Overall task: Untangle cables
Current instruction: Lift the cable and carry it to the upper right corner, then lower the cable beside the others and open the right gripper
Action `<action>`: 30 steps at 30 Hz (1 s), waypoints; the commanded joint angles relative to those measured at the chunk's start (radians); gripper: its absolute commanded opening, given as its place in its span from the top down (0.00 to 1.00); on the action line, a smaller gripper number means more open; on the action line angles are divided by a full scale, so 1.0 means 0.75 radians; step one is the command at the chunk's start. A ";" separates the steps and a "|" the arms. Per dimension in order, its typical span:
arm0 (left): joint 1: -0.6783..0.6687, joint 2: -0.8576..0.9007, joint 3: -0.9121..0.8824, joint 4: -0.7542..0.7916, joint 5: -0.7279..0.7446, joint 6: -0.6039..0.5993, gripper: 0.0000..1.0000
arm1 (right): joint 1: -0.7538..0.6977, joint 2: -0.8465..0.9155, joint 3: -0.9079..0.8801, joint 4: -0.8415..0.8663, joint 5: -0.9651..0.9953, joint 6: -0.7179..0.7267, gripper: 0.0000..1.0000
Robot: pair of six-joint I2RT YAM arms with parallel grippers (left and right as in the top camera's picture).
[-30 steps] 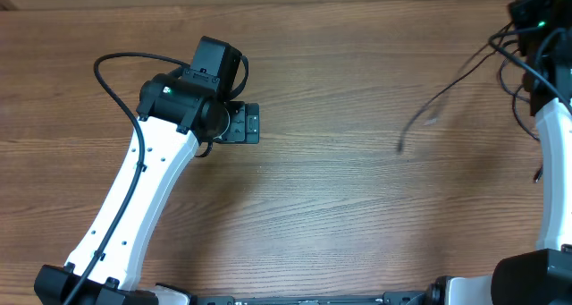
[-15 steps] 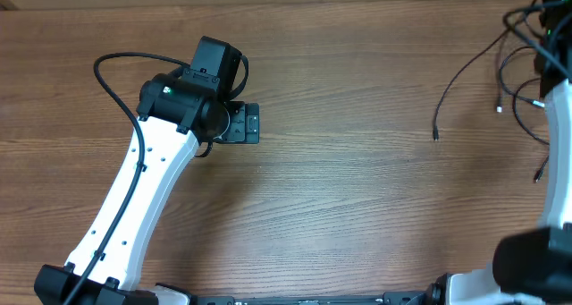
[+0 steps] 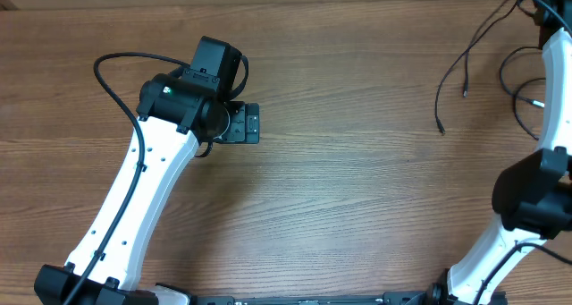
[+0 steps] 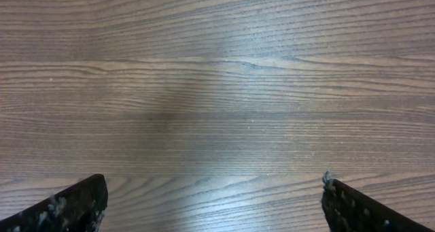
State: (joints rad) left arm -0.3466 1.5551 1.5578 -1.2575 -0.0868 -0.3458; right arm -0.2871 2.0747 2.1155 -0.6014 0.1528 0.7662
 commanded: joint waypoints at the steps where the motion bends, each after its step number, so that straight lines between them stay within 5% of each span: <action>1: -0.001 -0.009 0.021 0.002 0.003 -0.023 0.00 | -0.016 0.090 0.045 -0.039 -0.025 -0.018 0.96; 20: -0.001 -0.009 0.021 0.002 0.003 -0.023 0.00 | 0.004 0.390 0.044 -0.181 -0.035 -0.212 0.96; 22: -0.001 -0.009 0.021 0.002 0.003 -0.023 0.01 | 0.010 0.407 0.044 -0.187 -0.035 -0.227 0.81; 23: -0.001 -0.009 0.021 0.002 0.003 -0.023 0.00 | 0.015 0.417 0.043 -0.197 -0.034 -0.227 0.34; 25: -0.001 -0.009 0.021 0.002 0.003 -0.023 0.01 | 0.015 0.422 0.043 -0.208 -0.035 -0.226 0.02; 30: -0.001 -0.009 0.021 0.002 0.003 -0.023 0.01 | 0.015 0.420 0.045 -0.220 -0.035 -0.227 0.00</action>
State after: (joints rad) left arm -0.3466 1.5547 1.5578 -1.2572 -0.0868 -0.3458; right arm -0.2768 2.3829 2.1159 -0.7609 0.1291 0.6132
